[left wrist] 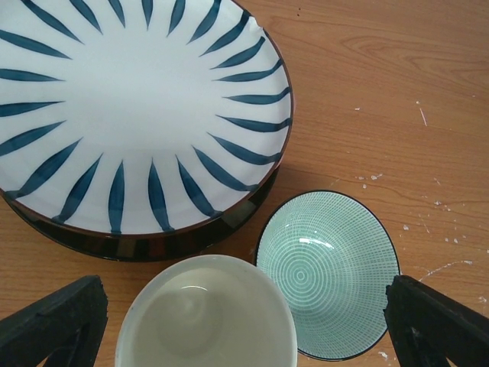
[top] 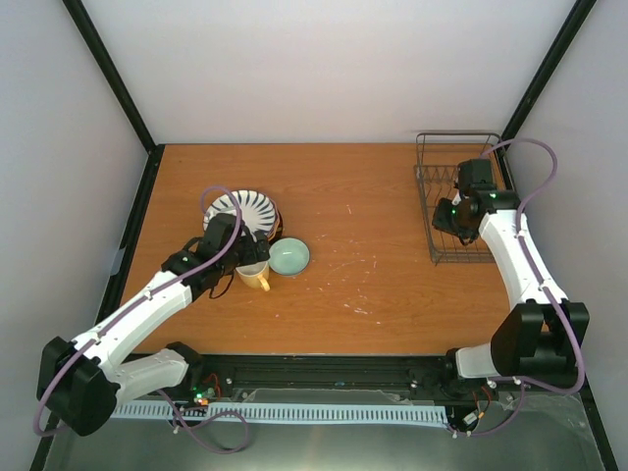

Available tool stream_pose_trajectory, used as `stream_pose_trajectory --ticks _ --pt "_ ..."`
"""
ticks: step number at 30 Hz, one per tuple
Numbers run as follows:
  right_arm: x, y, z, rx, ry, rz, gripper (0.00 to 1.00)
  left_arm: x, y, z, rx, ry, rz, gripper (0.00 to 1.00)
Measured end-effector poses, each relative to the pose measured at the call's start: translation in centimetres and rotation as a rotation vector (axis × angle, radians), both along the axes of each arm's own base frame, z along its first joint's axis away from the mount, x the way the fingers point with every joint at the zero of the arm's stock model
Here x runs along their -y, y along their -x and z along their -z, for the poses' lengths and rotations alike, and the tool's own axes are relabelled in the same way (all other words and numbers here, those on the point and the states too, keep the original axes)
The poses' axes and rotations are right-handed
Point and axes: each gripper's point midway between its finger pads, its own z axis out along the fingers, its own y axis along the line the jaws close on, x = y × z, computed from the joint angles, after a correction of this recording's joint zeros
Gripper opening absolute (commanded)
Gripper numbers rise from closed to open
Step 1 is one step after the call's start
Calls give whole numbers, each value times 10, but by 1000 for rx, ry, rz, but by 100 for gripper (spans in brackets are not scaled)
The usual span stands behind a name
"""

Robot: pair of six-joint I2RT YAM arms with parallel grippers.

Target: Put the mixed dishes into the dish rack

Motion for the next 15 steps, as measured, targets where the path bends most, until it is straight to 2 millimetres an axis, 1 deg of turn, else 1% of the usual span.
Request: stream_pose_trajectory --ticks 4,7,15 --pt "-5 5 -3 -4 -21 -20 38 0 0 1 3 1 -1 100" --pt "-7 11 -1 -27 -28 -37 40 -2 1 6 -1 -2 -1 100" --pt "-6 30 20 -106 0 -56 40 0 1 7 2 4 2 100"
